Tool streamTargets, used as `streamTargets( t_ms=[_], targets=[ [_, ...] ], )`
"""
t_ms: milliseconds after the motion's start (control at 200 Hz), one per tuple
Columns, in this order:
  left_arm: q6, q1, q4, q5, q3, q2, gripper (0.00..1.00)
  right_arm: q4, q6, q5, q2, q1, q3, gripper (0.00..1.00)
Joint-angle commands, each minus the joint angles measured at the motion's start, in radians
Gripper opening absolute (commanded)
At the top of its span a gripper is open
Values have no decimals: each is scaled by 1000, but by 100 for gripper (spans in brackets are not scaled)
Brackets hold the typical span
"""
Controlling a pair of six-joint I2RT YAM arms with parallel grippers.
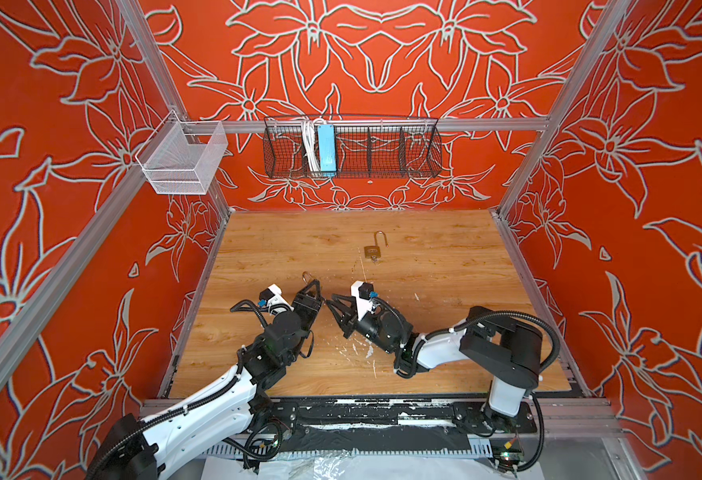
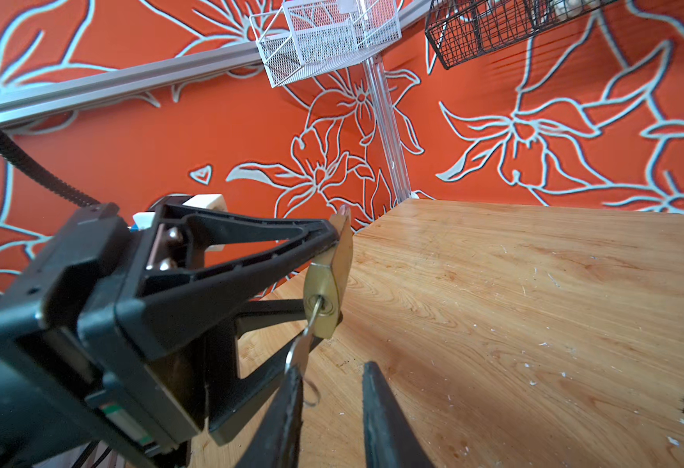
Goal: Unlock with the key
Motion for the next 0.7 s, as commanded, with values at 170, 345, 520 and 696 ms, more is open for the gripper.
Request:
streamTargets(
  t_ms=[170, 345, 520, 696],
  targets=[
    [11, -4, 65, -31, 3, 0, 0, 45, 20, -8, -10, 5, -12, 27],
    [13, -4, 66, -34, 4, 0, 0, 31, 14, -22, -21, 7, -8, 25],
    [11, -4, 66, -34, 1, 2, 0, 36, 0, 4, -44, 9, -30, 25],
    [11, -4, 67, -35, 2, 2, 0, 36, -7, 14, -58, 14, -42, 25]
  ],
)
